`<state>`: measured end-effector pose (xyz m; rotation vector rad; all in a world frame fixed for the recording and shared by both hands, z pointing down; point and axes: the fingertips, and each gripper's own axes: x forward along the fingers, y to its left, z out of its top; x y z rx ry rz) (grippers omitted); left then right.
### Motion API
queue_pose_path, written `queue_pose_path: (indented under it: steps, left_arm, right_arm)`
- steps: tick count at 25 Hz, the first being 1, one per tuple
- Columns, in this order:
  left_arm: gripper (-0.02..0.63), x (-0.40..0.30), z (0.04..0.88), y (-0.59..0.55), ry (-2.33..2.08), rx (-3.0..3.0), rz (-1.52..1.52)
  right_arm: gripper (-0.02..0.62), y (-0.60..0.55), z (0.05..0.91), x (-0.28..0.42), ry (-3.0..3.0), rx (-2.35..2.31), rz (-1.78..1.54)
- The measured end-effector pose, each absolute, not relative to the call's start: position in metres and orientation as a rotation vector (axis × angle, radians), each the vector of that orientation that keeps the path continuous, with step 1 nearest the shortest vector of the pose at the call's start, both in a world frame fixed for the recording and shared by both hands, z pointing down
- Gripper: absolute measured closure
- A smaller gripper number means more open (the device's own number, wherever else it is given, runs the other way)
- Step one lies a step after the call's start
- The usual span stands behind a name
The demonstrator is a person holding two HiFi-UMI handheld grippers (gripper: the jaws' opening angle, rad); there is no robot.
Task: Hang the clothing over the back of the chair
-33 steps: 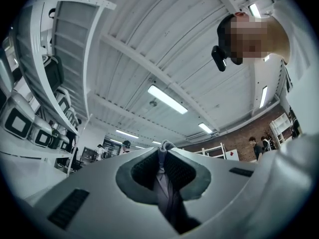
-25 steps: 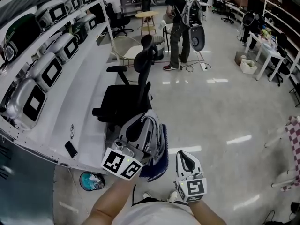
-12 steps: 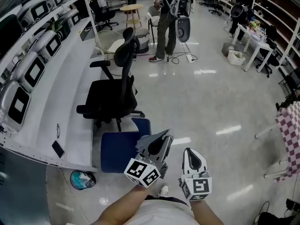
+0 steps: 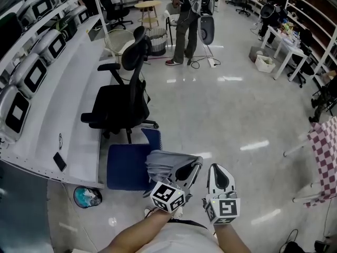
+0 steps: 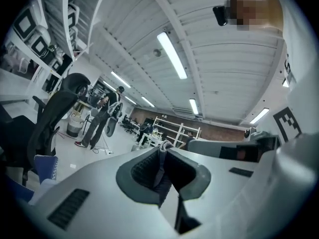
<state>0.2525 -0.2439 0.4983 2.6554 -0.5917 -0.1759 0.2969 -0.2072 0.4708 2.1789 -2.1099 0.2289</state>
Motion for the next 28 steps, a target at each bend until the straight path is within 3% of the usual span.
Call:
queue_pose_path:
  steps: [17, 28]
  left_arm:
    - [0.577, 0.286, 0.563, -0.207, -0.501, 2.685, 0.118]
    - [0.574, 0.3, 0.581, -0.187, -0.358, 2.609, 0.147]
  right_arm:
    - [0.578, -0.205, 0.469, 0.3, -2.17, 2.137, 0.218]
    - [0.578, -0.195, 0.475, 0.302, -2.148, 2.138, 0.22]
